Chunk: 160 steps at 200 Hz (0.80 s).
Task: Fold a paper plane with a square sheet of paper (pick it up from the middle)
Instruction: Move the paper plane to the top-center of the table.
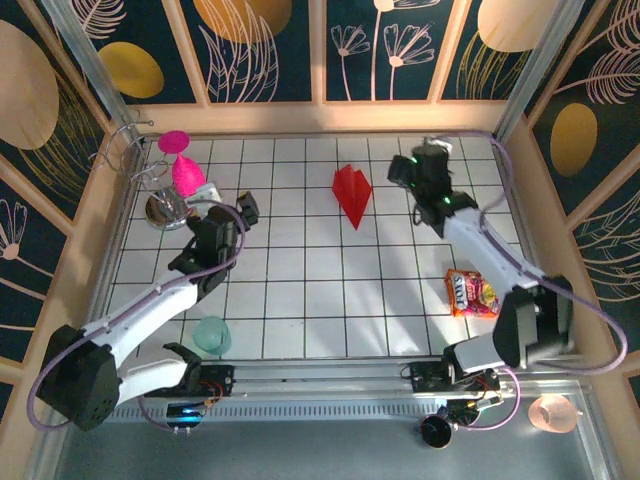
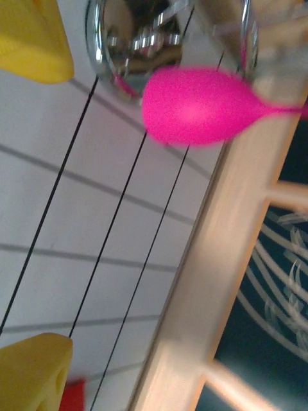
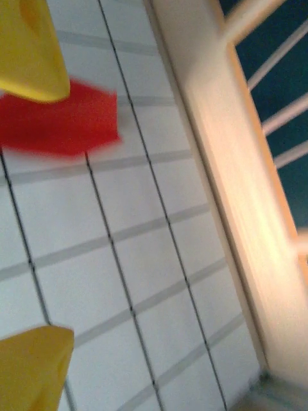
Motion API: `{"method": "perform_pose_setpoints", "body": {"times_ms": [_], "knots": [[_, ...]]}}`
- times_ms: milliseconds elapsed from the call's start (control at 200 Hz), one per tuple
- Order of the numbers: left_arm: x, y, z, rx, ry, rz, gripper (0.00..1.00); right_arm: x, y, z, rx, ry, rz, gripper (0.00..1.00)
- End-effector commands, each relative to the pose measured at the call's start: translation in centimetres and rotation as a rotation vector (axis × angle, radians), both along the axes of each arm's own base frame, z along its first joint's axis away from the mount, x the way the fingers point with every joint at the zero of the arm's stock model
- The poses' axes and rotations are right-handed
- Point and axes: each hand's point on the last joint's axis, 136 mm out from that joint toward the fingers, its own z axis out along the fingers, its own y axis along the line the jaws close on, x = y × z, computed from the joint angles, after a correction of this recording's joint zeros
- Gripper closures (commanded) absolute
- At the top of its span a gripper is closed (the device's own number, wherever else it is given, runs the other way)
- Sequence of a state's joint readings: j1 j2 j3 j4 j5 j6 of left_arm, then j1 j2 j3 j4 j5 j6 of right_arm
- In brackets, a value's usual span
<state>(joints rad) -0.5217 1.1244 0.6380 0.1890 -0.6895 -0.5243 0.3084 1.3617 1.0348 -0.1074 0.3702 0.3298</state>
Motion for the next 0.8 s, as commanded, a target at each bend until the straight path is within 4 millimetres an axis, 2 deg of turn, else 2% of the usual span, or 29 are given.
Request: {"method": "perform_pose_setpoints", "body": {"times_ms": [0,100,305,430,546,646,796], "knots": [[-1.1,4.3,1.3,0.154,-0.081,0.193,0.01,-2.1,-6.1,-0.2,-0.030,-0.106,-0.211,0.01],[-1.8,5.7,0.4,0.230,-0.095,0.232,0.01,-4.4,-9.9,-1.8,-0.052,-0.142,-0.326,0.01],[-2.1,8.4,-2.1,0.236,-0.087,0.237,0.01,-6.4,-13.1,-4.8,-0.145,-0.157,-0.408,0.01],[-1.5,9.6,-3.0,0.216,-0.089,0.189,0.01,-6.4,-13.3,-6.0,-0.172,-0.197,-0.345,0.01],[-0.9,9.8,-3.3,0.226,-0.115,0.123,0.01,-6.9,-13.6,-7.2,-0.192,-0.216,-0.321,0.01],[-0.2,9.9,-4.3,0.233,-0.110,0.074,0.01,-6.9,-13.8,-8.3,-0.181,-0.217,-0.294,0.01],[0.4,9.7,-5.0,0.234,-0.170,-0.015,0.01,-6.4,-13.1,-8.2,-0.192,-0.305,-0.204,0.01]]}}
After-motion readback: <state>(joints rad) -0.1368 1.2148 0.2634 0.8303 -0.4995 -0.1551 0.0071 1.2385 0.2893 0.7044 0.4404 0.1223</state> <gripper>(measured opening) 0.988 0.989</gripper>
